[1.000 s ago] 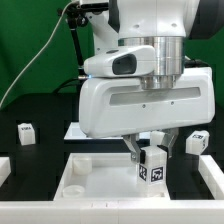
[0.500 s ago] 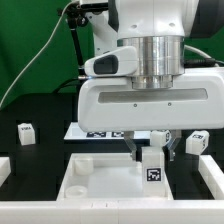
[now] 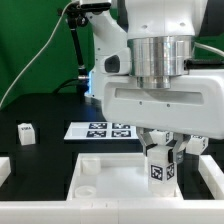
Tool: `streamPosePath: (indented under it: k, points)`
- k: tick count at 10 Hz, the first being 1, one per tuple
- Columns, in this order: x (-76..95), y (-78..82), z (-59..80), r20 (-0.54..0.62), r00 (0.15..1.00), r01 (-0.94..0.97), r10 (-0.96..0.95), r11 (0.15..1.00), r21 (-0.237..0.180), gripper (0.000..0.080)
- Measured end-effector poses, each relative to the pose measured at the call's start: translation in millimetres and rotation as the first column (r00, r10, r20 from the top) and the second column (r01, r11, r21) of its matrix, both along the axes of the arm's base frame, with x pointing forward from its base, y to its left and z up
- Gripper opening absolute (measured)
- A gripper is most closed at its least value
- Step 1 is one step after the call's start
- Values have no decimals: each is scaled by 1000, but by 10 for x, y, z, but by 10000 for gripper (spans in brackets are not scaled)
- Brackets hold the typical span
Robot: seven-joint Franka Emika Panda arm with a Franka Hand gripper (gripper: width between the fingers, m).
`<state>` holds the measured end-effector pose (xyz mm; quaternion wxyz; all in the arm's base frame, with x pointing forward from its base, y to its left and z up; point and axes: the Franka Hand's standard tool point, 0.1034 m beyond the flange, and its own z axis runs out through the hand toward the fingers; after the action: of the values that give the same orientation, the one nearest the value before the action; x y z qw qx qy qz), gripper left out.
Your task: Assemble one leg
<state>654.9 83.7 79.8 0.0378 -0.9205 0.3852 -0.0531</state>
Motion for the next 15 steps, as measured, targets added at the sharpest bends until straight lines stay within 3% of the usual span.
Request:
streamPosePath:
  k: [1, 2, 3, 4, 5, 7, 11, 14, 15]
  points:
    - [-1, 4, -1, -1, 999, 33, -33, 999, 8, 284]
    - [-2, 5, -3, 0, 1000, -5, 5, 1000, 4, 379]
    - [-2, 7, -3, 0, 1000, -6, 6, 1000, 4, 559]
    - [-26, 1, -10, -17, 995, -100, 100, 995, -6, 621]
    - [-28, 9, -8, -17, 976, -218, 218, 976, -23, 621]
    - [-47, 44, -28, -33, 856, -517, 516, 854, -66, 648]
    - [-53, 66, -25, -50, 686, -727, 726, 681, -89, 649]
    - [-50, 44, -29, -85, 443, -894, 893, 433, -113, 649]
    - [-30, 30, -20, -106, 324, -943, 940, 313, -108, 649]
